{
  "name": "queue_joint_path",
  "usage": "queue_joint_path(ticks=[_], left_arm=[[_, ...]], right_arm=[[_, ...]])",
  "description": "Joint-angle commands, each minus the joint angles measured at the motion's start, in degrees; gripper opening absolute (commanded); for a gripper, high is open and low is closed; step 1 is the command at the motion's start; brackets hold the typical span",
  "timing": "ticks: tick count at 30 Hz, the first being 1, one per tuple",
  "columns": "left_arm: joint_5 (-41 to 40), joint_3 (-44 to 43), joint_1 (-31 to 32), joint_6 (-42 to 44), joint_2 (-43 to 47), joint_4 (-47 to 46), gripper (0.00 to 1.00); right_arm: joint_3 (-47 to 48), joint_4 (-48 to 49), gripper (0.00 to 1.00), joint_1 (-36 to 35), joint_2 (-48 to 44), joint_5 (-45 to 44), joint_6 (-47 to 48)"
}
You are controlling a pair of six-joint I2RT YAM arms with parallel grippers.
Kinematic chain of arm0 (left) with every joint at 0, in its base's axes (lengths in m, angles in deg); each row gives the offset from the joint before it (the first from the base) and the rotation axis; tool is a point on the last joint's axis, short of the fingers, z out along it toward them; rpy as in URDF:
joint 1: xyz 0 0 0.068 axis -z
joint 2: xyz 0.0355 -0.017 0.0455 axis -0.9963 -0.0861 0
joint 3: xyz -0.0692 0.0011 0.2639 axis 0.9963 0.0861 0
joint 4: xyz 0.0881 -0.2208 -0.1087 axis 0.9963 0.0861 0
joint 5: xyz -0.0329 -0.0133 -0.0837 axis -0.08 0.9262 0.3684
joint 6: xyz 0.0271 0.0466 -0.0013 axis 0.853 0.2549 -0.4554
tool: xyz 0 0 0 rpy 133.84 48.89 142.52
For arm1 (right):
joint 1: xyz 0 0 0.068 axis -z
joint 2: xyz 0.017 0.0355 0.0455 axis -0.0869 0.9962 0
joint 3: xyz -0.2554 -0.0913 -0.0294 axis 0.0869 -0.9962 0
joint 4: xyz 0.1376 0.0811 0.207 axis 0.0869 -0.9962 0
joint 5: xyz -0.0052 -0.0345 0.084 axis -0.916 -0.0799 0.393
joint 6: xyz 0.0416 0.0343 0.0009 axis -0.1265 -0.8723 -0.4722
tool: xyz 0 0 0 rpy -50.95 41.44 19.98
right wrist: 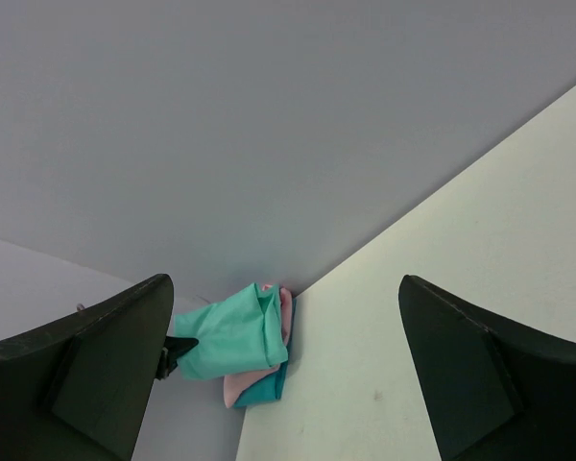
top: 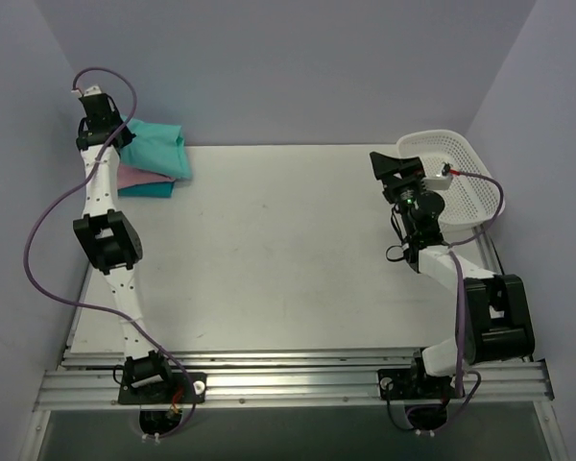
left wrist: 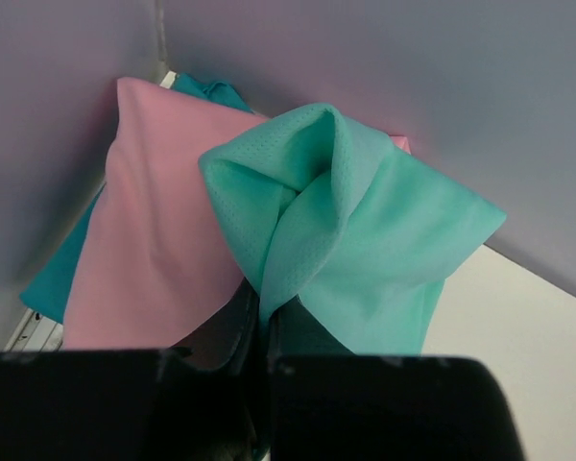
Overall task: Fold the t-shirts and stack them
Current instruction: Neatly place the folded tshirt to the corner
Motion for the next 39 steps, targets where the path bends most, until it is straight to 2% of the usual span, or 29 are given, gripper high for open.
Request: queue_joint_path(ticks=[1, 12, 15, 18, 20, 23, 25, 26, 27, 28, 29, 34, 39], left_arm=[[-2.2, -0.5, -2.0, -1.3, 1.1, -5.2, 0.02], [-5.6, 2.9, -4.8, -2.3, -3.0, -8.0, 0.03], [-6.5, 3.3, -5.3, -2.6, -4.1, -8.2, 0.06], [-8.6, 3.5, -5.9, -2.9, -5.4, -7.8, 0.2], [-12.0, 3.5, -6.6, -4.2, -6.5, -6.9, 0.35], [-12.6, 3.5, -7.6, -5.4, -7.6, -6.0, 0.44], [-13.3, 3.5, -8.1, -6.0, -8.1, -5.8, 0.55], [-13.6, 3.5, -8.2, -6.2, -8.3, -5.7, 0.62], [-13.7, 3.5, -8.2, -6.4, -8.4, -5.5, 0.82], [-14.2, 3.5, -8.2, -6.6, -8.3, -5.3, 0.94], [-14.4, 3.4, -8.2, -6.9, -8.2, -5.1, 0.96], [-14.5, 5.6, -8.0, -9.3, -4.2, -4.7, 0.94], [-13.8, 12.9, -6.1, -9.1, 6.8, -10.2, 0.94]], right_arm=[[0.3, 6.2, 1.0, 0.4, 1.5, 2.1, -0.6], [0.4, 8.9, 1.0, 1.5, 5.2, 4.1, -2.0], [0.3, 9.4, 1.0, 1.9, 5.9, 4.6, -2.4], [0.1, 10.7, 1.0, 2.6, 6.8, 5.5, -3.1], [0.0, 11.8, 1.0, 3.1, 7.6, 6.2, -3.8], [-0.1, 13.1, 1.0, 3.4, 8.4, 6.8, -4.6], [-0.1, 13.7, 1.0, 3.6, 9.0, 7.2, -5.0], [-0.1, 14.0, 1.0, 3.6, 9.2, 7.3, -5.2], [-0.1, 14.2, 1.0, 3.8, 9.2, 7.5, -5.3], [-0.1, 14.4, 1.0, 3.9, 9.5, 7.6, -5.3], [-0.2, 14.5, 1.0, 4.0, 9.6, 7.7, -5.3], [-0.2, 15.1, 1.0, 4.0, 9.9, 7.9, -5.6], [-0.4, 15.8, 1.0, 4.0, 10.1, 8.1, -5.8]])
